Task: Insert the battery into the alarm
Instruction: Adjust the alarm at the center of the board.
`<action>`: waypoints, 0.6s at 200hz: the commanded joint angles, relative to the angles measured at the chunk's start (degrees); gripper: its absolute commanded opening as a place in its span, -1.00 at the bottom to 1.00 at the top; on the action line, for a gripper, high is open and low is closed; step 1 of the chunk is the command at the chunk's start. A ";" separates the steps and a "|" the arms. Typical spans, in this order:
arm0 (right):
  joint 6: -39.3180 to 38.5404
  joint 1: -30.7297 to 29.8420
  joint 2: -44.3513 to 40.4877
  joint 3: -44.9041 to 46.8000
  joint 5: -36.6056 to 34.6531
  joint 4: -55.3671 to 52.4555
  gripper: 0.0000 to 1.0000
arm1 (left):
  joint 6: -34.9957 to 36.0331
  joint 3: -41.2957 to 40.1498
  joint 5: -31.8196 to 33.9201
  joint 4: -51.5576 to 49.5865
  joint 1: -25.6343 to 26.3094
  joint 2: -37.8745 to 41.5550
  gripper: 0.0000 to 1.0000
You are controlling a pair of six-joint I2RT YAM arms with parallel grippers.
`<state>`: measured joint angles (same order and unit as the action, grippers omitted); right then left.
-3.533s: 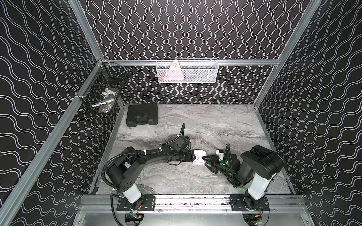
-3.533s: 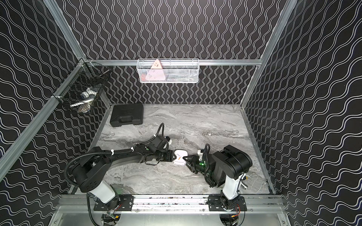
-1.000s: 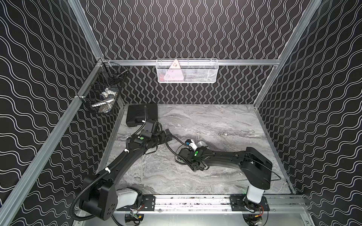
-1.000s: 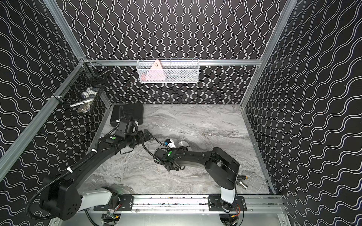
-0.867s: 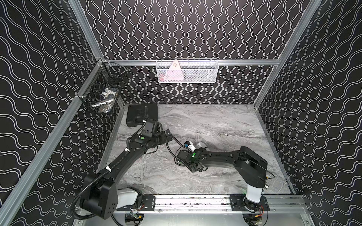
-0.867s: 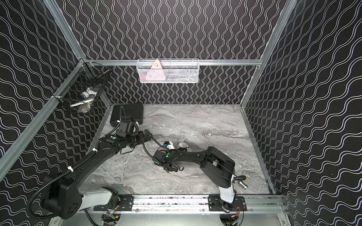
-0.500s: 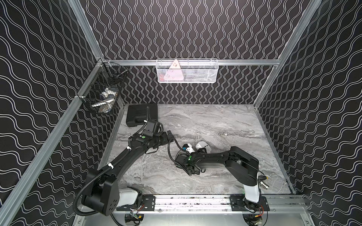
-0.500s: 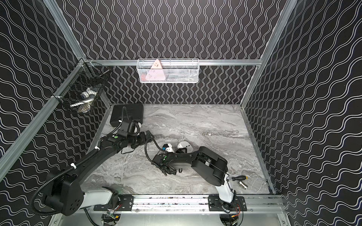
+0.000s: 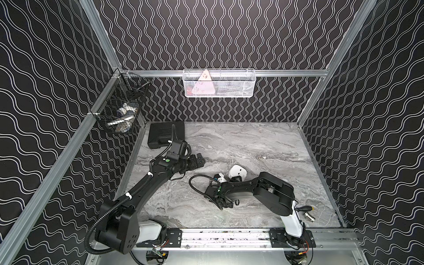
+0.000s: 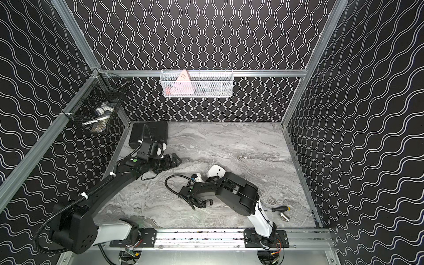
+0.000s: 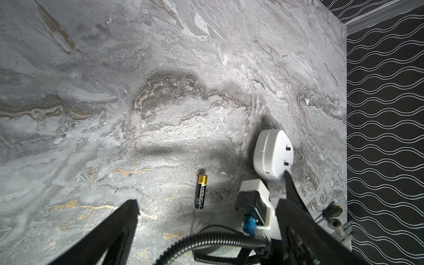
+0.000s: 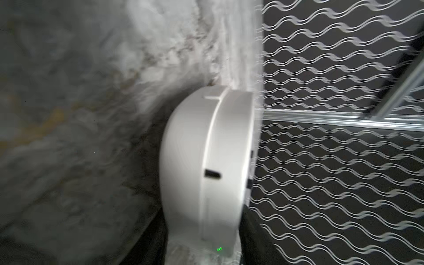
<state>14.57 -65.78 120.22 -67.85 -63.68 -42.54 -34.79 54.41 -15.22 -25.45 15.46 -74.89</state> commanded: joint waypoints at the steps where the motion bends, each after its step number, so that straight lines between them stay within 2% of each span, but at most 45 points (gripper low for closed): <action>1: 2.22 0.01 -0.42 -0.04 6.20 1.04 0.04 | 0.86 0.29 -0.87 -0.04 -0.05 0.53 0.97; 38: 1.46 0.03 -2.15 0.00 5.67 1.50 0.26 | 0.86 0.34 -0.77 -0.12 -0.06 0.60 0.97; 60: -0.18 -0.30 -6.25 0.95 6.20 2.96 0.42 | 1.05 0.65 -0.69 -0.30 0.00 0.45 0.97; 97: -4.06 -0.84 -18.25 6.55 16.96 10.50 0.65 | 1.08 1.30 -0.96 0.20 -0.01 -0.92 0.97; 120: -0.40 0.78 -27.43 10.73 25.50 15.92 0.72 | 1.05 1.64 -0.32 1.43 0.44 -2.13 0.97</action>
<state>11.60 -66.46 99.74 -59.92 -48.56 -34.06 -34.41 55.37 -16.05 -25.32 15.46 -76.09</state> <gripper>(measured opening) 0.842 0.986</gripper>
